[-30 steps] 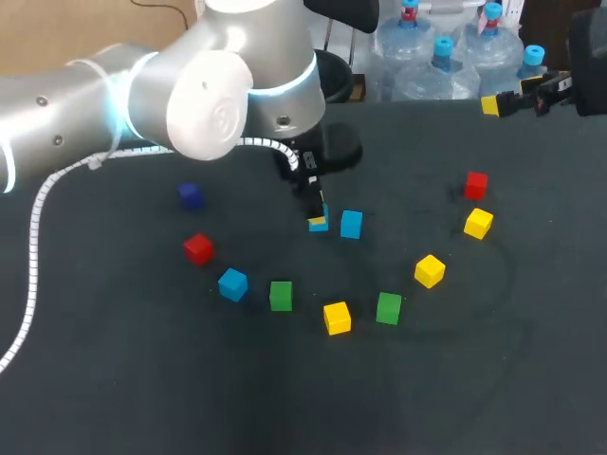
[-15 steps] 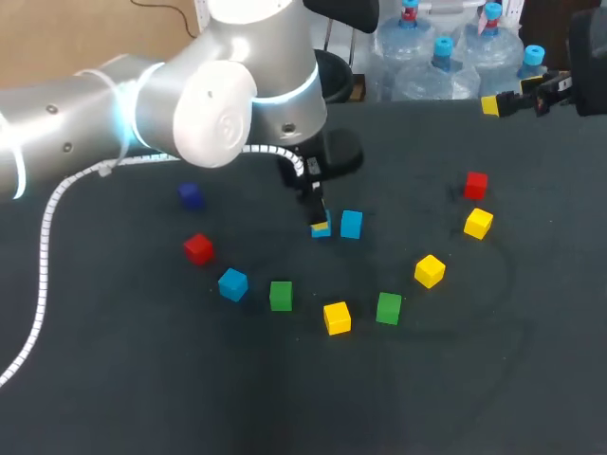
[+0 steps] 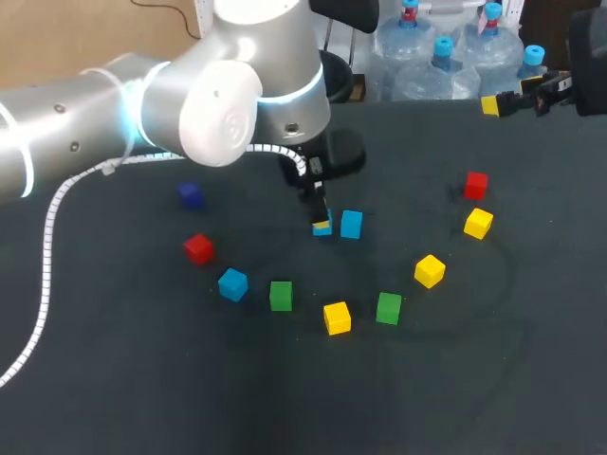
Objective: Place the blue cubes, place green cubes on the blue cubes, place the yellow cubes on the green cubes, then place the red cubes on the yellow cubes, and place purple cube on the red cubes.
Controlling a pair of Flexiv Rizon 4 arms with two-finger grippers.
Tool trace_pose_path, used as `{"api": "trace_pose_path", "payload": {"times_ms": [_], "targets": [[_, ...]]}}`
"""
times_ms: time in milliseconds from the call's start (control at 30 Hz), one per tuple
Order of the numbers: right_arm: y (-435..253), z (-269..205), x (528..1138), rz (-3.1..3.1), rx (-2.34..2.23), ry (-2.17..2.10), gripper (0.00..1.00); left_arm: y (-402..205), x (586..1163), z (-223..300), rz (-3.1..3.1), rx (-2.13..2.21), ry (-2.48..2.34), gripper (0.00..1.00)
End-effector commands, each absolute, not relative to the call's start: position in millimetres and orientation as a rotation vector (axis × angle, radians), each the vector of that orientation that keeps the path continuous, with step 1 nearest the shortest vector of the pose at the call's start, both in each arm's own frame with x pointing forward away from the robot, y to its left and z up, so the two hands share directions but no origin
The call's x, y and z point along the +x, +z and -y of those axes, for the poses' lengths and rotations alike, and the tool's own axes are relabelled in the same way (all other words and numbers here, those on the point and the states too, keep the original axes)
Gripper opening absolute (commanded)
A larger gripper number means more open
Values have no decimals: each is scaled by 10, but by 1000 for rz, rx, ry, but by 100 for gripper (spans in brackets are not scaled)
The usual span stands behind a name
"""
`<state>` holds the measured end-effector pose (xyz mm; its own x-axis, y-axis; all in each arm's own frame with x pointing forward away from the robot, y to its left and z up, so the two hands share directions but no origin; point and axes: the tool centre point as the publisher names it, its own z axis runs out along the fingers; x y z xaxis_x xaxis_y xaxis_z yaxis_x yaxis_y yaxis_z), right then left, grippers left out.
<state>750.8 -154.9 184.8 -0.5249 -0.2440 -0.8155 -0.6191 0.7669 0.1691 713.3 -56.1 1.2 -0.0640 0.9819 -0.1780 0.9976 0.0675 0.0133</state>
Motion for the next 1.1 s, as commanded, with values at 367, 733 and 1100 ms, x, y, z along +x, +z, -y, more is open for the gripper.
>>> {"api": "trace_pose_path", "payload": {"times_ms": [367,733,1100], "targets": [[1843,1546,7511,-2118,-643,567,100,-22,7107,610,-2194,2062,-179,0],[1843,1546,7511,-2118,-643,567,100,-43,7106,615,-2217,2085,-184,100],[1843,1546,7511,-2118,-643,567,100,35,7146,689,-2224,2045,-191,100]]}}
